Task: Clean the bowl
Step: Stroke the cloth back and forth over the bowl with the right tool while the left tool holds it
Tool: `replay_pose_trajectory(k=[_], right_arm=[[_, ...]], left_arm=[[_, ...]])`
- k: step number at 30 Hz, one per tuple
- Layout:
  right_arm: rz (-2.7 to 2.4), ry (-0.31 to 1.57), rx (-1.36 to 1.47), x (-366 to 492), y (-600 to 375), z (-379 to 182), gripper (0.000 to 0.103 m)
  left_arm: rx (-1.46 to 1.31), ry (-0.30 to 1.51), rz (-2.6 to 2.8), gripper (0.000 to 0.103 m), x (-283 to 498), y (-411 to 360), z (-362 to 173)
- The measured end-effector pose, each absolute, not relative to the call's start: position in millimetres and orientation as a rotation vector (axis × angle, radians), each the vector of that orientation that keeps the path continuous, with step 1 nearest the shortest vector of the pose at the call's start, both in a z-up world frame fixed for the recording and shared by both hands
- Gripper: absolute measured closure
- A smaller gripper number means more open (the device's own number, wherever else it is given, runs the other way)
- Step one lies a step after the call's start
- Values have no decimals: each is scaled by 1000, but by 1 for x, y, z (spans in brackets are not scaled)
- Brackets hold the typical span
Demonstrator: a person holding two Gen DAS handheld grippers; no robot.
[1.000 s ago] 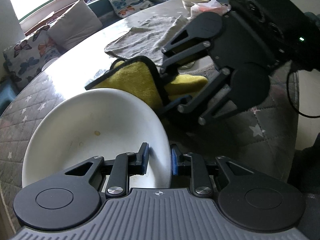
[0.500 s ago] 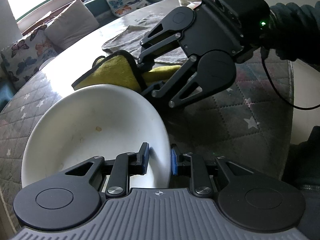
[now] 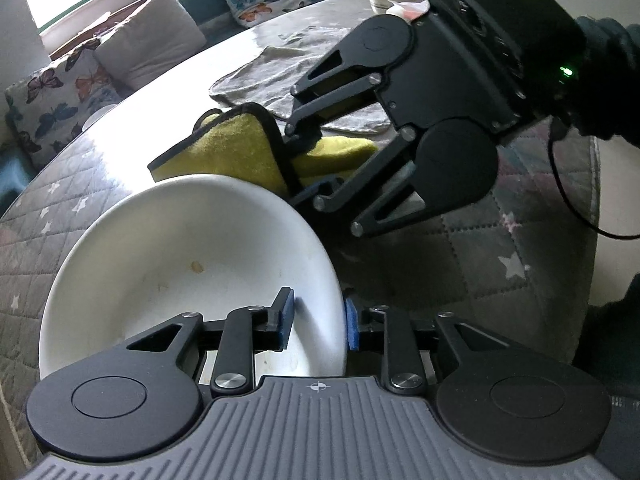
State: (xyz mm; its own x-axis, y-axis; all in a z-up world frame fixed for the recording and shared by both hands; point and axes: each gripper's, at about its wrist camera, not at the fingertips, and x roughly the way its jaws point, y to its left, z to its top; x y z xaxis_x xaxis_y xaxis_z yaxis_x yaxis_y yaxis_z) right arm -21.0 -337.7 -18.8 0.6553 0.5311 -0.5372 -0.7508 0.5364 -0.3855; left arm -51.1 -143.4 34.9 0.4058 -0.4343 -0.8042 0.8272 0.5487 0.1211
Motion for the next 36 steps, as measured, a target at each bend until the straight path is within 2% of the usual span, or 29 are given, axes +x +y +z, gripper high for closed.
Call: replay_pose_trajectory(k=[11,36], right_arm=[[802,380,-641,-37,-342,-18,73],[834,371,-661,-51,-338,-18,73]], left_arm=[[563,801,-844,73,-44,-151,35],[633,778,-913,77,-66,-134,33]])
